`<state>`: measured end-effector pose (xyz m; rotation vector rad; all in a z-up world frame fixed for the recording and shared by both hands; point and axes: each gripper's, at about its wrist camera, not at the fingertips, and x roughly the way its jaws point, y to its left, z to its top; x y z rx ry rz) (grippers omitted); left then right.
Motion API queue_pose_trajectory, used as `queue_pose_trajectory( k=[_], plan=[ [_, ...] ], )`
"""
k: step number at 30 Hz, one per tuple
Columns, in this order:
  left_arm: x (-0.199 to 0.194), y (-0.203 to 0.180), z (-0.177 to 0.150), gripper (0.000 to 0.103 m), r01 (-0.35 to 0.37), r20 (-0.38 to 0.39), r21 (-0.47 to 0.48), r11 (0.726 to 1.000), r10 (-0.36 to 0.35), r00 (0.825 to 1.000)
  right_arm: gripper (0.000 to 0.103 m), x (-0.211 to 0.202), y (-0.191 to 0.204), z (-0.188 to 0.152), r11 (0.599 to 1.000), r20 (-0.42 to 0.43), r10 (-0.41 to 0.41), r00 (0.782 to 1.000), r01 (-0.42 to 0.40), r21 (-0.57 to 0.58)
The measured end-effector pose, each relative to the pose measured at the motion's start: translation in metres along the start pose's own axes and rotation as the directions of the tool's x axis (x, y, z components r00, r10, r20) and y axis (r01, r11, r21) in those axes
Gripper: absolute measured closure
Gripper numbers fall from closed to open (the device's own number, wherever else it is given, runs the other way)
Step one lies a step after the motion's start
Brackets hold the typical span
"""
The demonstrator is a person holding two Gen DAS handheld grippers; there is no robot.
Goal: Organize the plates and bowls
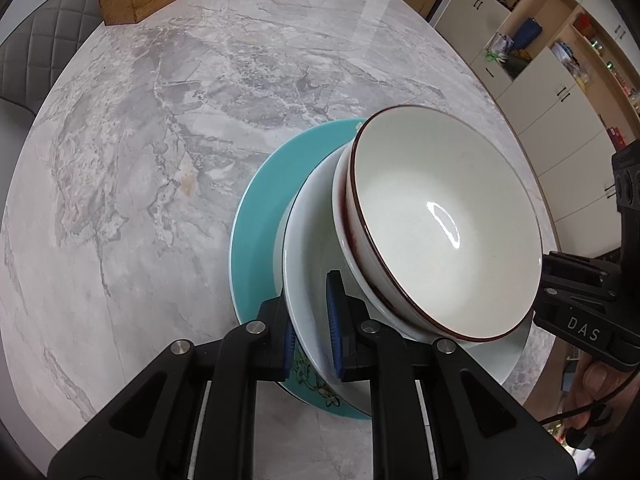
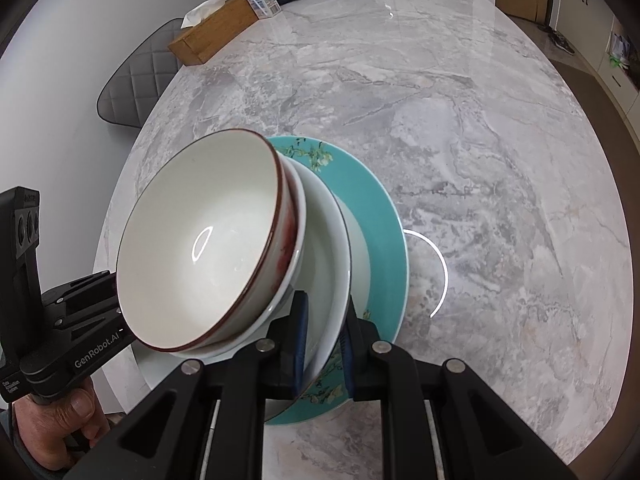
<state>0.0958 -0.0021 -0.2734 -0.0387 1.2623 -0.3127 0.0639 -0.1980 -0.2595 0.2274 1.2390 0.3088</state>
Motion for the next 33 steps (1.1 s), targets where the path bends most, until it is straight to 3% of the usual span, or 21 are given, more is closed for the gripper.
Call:
queue_pose_trajectory(
  k=[8, 10, 11, 12, 14, 18, 22, 27, 29, 31, 33],
  plan=[
    [0.003, 0.003, -0.004, 0.09, 0.007, 0.015, -0.018, 1.0, -0.007, 1.0, 0.085, 0.003, 0.001, -0.001, 1.0, 0.008, -0.007, 1.0, 0.007, -0.009],
    [0.001, 0.005, -0.005, 0.083, 0.009, 0.015, -0.027, 1.0, -0.009, 1.0, 0.084, -0.001, 0.001, -0.002, 1.0, 0.026, -0.007, 1.0, 0.007, 0.001],
    [-0.002, 0.006, -0.007, 0.071, 0.011, 0.019, -0.035, 0.999, -0.01, 1.0, 0.083, -0.006, 0.002, -0.003, 1.0, 0.037, -0.013, 0.999, 0.013, 0.001],
    [-0.005, 0.008, -0.009, 0.067, 0.011, 0.026, -0.043, 0.999, -0.01, 1.0, 0.082, -0.01, 0.002, -0.003, 1.0, 0.048, -0.022, 0.999, 0.022, -0.001],
    [-0.015, 0.011, -0.012, 0.062, 0.022, 0.039, -0.062, 0.998, -0.02, 0.999, 0.064, -0.02, 0.001, -0.009, 0.999, 0.067, -0.042, 0.997, 0.042, 0.0],
    [-0.042, 0.017, -0.019, 0.027, 0.021, 0.066, -0.096, 0.995, -0.015, 0.998, 0.041, -0.045, -0.006, -0.024, 0.998, 0.113, -0.062, 0.992, 0.059, 0.031],
    [-0.078, 0.017, -0.034, 0.001, 0.001, 0.112, -0.117, 0.993, 0.012, 0.994, 0.023, -0.074, -0.007, -0.042, 0.996, 0.16, -0.08, 0.984, 0.073, 0.046],
    [-0.115, 0.01, -0.058, 0.0, -0.091, 0.143, -0.178, 0.98, 0.118, 0.983, 0.013, -0.102, -0.001, -0.05, 0.997, 0.205, -0.08, 0.976, 0.076, 0.025],
    [-0.132, 0.002, -0.066, 0.0, -0.095, 0.174, -0.209, 0.973, 0.132, 0.976, 0.005, -0.115, 0.005, -0.053, 0.997, 0.238, -0.074, 0.969, 0.075, 0.005],
    [-0.153, -0.012, -0.075, 0.0, -0.112, 0.21, -0.236, 0.965, 0.163, 0.964, 0.003, -0.128, 0.009, -0.054, 0.997, 0.26, -0.068, 0.963, 0.075, -0.017],
    [-0.175, -0.032, -0.082, 0.0, -0.169, 0.25, -0.244, 0.955, 0.231, 0.94, 0.003, -0.142, 0.011, -0.057, 0.998, 0.279, -0.048, 0.959, 0.059, -0.033]
  ],
)
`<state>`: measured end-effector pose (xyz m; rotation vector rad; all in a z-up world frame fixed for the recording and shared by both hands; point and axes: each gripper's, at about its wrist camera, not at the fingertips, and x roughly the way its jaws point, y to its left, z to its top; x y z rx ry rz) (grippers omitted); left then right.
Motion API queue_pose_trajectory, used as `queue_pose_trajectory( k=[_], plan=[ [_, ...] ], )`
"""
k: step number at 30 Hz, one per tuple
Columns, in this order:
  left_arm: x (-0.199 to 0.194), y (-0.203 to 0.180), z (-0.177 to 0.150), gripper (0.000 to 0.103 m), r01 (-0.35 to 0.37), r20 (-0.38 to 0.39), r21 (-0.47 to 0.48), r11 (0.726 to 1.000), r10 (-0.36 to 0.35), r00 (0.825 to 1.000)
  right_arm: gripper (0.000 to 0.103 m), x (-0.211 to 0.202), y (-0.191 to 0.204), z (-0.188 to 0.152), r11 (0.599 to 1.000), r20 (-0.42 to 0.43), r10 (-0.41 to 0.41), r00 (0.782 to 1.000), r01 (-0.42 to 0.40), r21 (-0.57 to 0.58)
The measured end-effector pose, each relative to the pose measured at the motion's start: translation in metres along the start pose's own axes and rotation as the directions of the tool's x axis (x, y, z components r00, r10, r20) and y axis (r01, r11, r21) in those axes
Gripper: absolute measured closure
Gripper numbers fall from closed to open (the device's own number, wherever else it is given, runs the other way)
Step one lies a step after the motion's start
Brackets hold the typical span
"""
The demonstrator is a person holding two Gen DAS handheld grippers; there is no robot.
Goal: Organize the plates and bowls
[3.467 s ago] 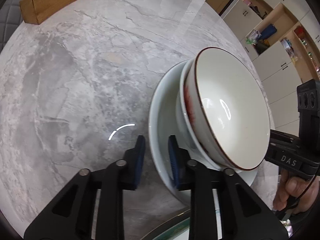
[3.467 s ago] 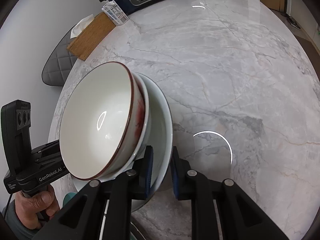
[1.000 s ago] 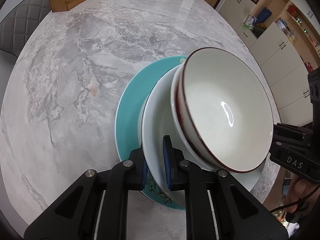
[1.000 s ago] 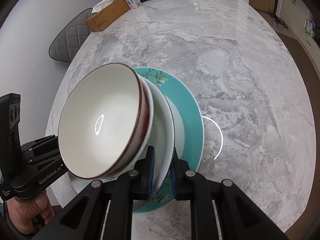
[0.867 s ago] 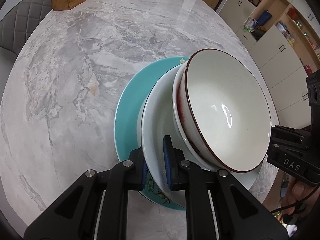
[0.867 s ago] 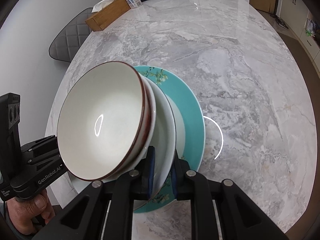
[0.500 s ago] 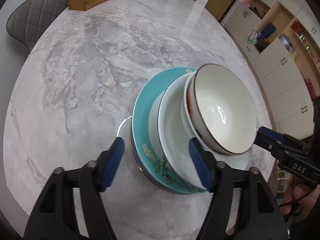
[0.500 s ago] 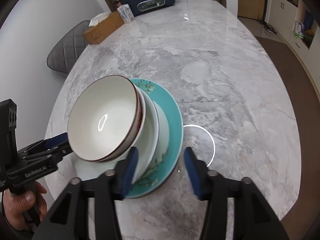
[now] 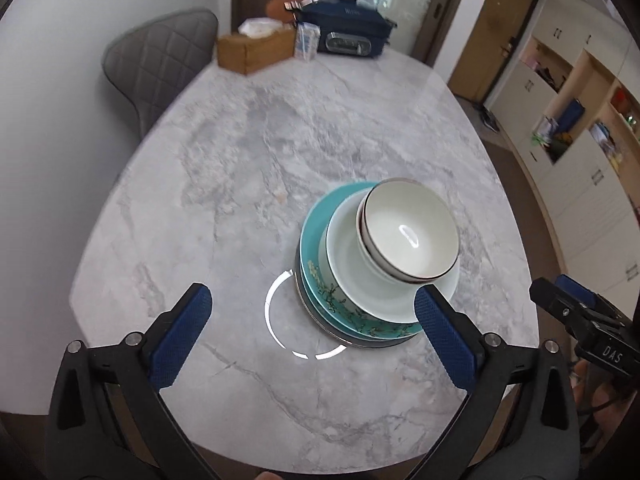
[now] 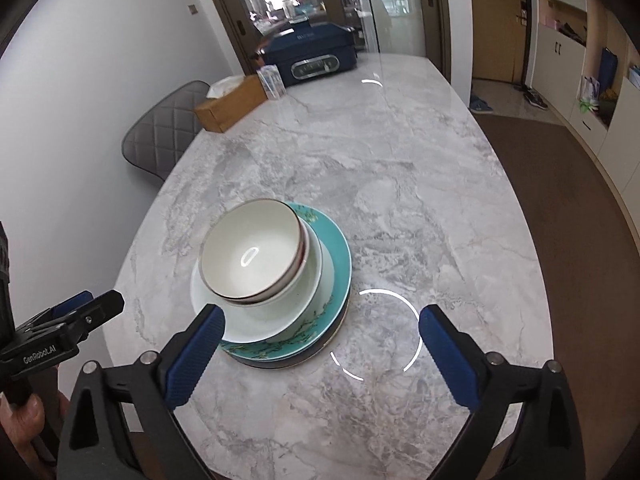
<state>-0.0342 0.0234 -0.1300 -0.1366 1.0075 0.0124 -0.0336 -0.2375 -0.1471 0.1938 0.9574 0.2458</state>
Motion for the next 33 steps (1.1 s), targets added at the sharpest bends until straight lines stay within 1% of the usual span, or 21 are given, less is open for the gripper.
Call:
queue_pose_trajectory(
  k=[2, 3, 4, 6, 8, 10, 12, 14, 15, 17, 19, 20, 22, 25, 28, 31, 33],
  plan=[
    [-0.025, -0.016, -0.004, 0.0, -0.082, 0.038, 0.013, 0.997, 0.082, 0.996, 0.003, -0.016, 0.002, 0.0, 1.0, 0.01, 0.015, 1.0, -0.015, -0.017],
    [-0.037, -0.022, -0.007, 0.0, -0.088, 0.064, 0.014, 0.996, 0.086, 0.994, 0.003, -0.025, 0.004, -0.001, 1.0, 0.02, 0.018, 1.0, -0.018, -0.025],
    [-0.049, -0.026, -0.01, 0.0, -0.069, 0.088, 0.011, 0.998, 0.067, 0.994, 0.003, -0.035, 0.006, -0.001, 0.999, 0.029, 0.022, 0.999, -0.021, -0.031],
    [-0.069, -0.034, -0.016, 0.0, -0.061, 0.114, 0.009, 0.998, 0.06, 0.992, 0.003, -0.055, 0.009, -0.004, 0.998, 0.054, 0.031, 0.998, -0.028, -0.049],
    [-0.083, -0.041, -0.019, 0.0, -0.033, 0.103, 0.014, 0.999, 0.031, 0.994, 0.003, -0.073, 0.014, -0.006, 0.998, 0.065, 0.017, 0.998, -0.014, -0.06],
    [-0.096, -0.038, -0.026, 0.0, -0.002, 0.097, -0.017, 1.0, 0.003, 0.995, 0.003, -0.085, 0.016, -0.008, 0.999, 0.056, 0.001, 0.998, 0.002, -0.055],
    [-0.105, -0.032, -0.034, 0.001, -0.017, 0.052, -0.069, 0.998, 0.021, 0.998, 0.003, -0.101, 0.019, -0.013, 0.999, 0.07, -0.001, 0.998, 0.004, -0.045],
    [-0.113, -0.03, -0.038, 0.001, 0.023, 0.031, -0.07, 0.997, -0.021, 0.999, 0.0, -0.114, 0.025, -0.018, 0.999, 0.082, -0.021, 0.996, 0.024, -0.044],
    [-0.118, -0.03, -0.04, 0.001, 0.015, 0.023, -0.058, 0.998, -0.013, 1.0, 0.0, -0.12, 0.029, -0.02, 0.998, 0.088, -0.03, 0.996, 0.034, -0.05],
    [-0.13, -0.031, -0.046, 0.001, -0.027, 0.019, -0.028, 0.999, 0.028, 0.999, 0.0, -0.133, 0.04, -0.025, 0.996, 0.108, -0.06, 0.992, 0.067, -0.064],
    [-0.144, -0.03, -0.052, 0.001, -0.042, 0.011, -0.01, 0.999, 0.042, 0.999, 0.0, -0.147, 0.053, -0.03, 0.992, 0.137, -0.087, 0.987, 0.098, -0.075],
    [-0.153, -0.029, -0.055, 0.001, -0.047, 0.023, -0.01, 0.999, 0.047, 0.999, 0.0, -0.156, 0.061, -0.033, 0.991, 0.151, -0.093, 0.984, 0.107, -0.082],
    [-0.174, -0.029, -0.062, 0.001, -0.033, 0.052, 0.014, 0.999, 0.033, 0.998, 0.0, -0.169, 0.073, -0.038, 0.988, 0.178, -0.099, 0.979, 0.118, -0.102],
    [-0.194, -0.028, -0.069, 0.001, -0.062, 0.08, 0.04, 0.997, 0.059, 0.995, 0.0, -0.18, 0.093, -0.045, 0.97, 0.192, -0.177, 0.965, 0.204, -0.13],
    [-0.205, -0.023, -0.074, 0.001, -0.043, 0.08, 0.035, 0.998, 0.04, 0.996, 0.0, -0.192, 0.101, -0.052, 0.974, 0.195, -0.172, 0.966, 0.197, -0.116],
    [-0.211, -0.019, -0.078, 0.001, -0.032, 0.08, 0.033, 0.999, 0.029, 0.996, 0.0, -0.199, 0.106, -0.057, 0.972, 0.199, -0.186, 0.962, 0.21, -0.105],
    [-0.213, -0.017, -0.079, 0.001, -0.018, 0.075, 0.035, 0.999, 0.016, 0.997, 0.0, -0.201, 0.107, -0.059, 0.974, 0.191, -0.184, 0.964, 0.204, -0.095]
  ],
)
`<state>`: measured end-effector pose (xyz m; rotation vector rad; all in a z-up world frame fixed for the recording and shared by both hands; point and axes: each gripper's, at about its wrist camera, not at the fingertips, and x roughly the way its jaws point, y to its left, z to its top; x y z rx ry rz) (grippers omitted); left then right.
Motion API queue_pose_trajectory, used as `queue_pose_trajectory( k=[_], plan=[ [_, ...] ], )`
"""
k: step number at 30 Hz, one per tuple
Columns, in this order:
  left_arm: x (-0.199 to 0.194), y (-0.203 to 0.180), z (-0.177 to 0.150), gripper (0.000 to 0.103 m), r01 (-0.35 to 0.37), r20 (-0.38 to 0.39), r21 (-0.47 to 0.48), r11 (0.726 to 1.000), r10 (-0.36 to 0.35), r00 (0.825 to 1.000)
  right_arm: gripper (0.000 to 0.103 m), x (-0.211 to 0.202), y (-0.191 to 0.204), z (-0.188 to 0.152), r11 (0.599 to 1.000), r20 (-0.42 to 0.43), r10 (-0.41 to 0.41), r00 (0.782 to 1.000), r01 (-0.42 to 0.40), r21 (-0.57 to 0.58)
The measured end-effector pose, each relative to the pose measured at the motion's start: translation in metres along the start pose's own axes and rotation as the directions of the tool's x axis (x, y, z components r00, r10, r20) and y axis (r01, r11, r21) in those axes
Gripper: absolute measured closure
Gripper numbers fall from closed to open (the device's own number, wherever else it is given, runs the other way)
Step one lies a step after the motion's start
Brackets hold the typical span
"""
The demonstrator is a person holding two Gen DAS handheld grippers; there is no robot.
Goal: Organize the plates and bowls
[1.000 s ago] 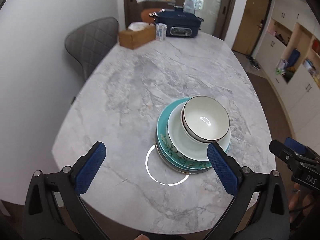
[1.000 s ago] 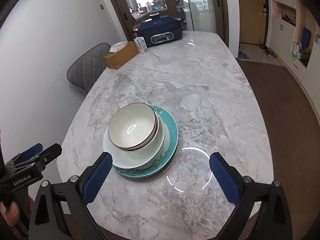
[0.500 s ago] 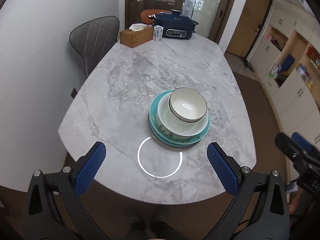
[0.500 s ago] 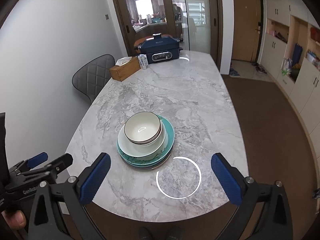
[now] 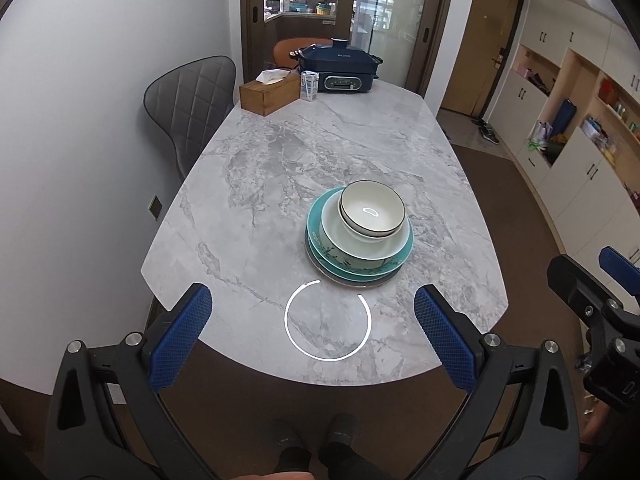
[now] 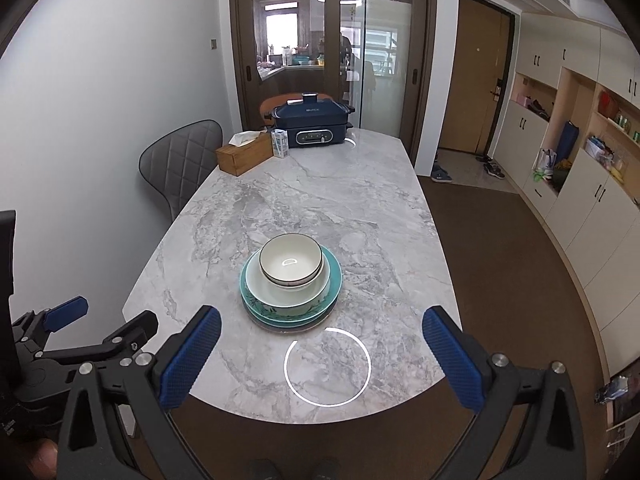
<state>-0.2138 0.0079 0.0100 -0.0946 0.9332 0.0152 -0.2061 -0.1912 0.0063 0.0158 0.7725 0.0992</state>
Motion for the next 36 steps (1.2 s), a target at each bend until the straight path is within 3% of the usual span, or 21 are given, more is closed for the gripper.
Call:
queue_pose_trajectory(
  k=[14, 36],
  plan=[
    [0.0014, 0.0005, -0.0052, 0.001, 0.022, -0.018, 0.011, 1.0, -0.022, 1.0, 0.0, -0.0064, -0.004, -0.0039, 0.998, -0.016, 0.034, 0.999, -0.033, 0.049],
    [0.0052, 0.0006, -0.003, 0.001, 0.038, -0.033, 0.043, 0.998, -0.037, 0.999, 0.0, -0.0095, -0.0025, -0.006, 0.997, -0.024, 0.021, 0.999, -0.019, 0.073]
  ],
)
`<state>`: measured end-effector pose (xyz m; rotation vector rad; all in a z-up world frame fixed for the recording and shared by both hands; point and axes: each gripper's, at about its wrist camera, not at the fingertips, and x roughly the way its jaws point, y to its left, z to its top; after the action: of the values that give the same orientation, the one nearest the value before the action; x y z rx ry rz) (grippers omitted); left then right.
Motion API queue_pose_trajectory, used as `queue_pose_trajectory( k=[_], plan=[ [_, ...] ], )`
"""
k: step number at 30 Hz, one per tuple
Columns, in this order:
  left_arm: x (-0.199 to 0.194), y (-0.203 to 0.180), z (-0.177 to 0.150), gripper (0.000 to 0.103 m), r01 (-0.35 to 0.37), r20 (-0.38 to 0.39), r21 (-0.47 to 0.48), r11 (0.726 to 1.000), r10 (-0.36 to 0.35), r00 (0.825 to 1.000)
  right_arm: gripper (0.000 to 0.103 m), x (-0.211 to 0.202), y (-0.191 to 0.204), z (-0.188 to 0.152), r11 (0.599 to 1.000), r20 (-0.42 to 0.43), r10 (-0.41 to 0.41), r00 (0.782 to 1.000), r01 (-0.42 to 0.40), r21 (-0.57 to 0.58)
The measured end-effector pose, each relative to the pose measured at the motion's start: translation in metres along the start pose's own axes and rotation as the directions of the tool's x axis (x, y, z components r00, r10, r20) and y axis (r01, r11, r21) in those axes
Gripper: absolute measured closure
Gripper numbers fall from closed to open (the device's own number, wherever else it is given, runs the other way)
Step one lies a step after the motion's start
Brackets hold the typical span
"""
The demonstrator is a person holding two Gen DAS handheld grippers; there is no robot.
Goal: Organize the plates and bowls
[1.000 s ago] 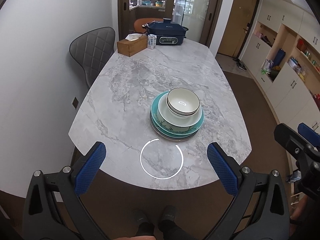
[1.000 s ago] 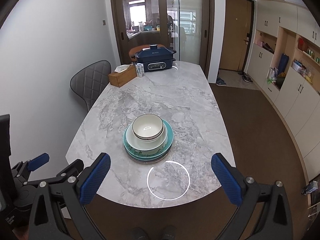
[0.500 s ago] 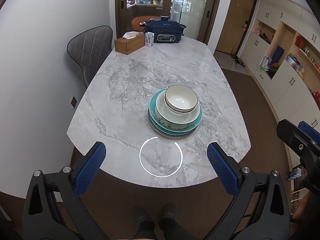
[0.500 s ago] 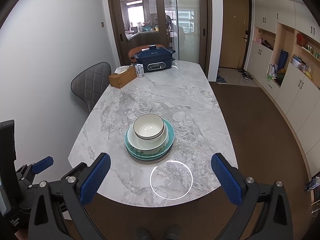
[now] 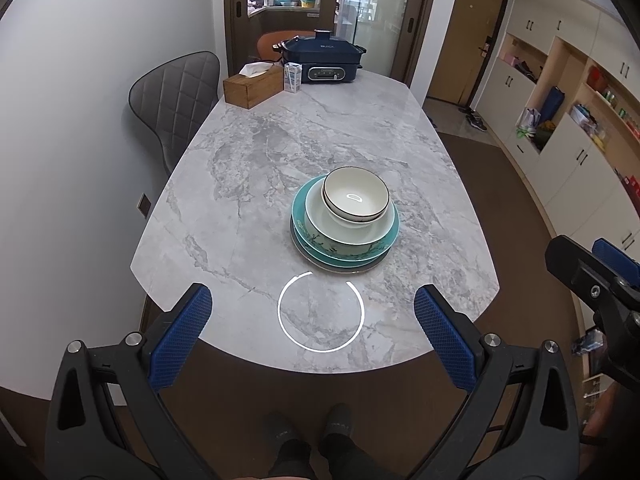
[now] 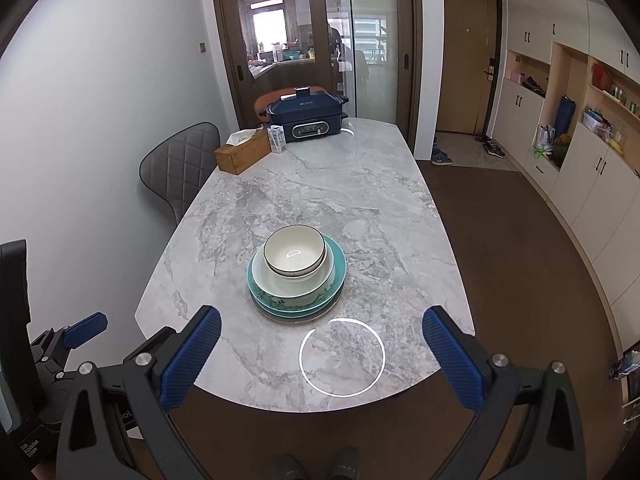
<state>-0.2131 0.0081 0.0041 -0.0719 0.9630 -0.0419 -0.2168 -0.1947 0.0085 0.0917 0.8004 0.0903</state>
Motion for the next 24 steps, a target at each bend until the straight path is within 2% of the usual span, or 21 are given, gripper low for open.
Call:
queue_pose_trajectory(
  k=[24],
  plan=[
    [-0.0055, -0.0047, -0.0005, 0.001, -0.016, 0.015, -0.002, 1.0, 0.016, 1.0, 0.0, 0.0021, -0.0002, -0.0028, 1.0, -0.006, 0.007, 1.0, -0.007, -0.007]
  ],
)
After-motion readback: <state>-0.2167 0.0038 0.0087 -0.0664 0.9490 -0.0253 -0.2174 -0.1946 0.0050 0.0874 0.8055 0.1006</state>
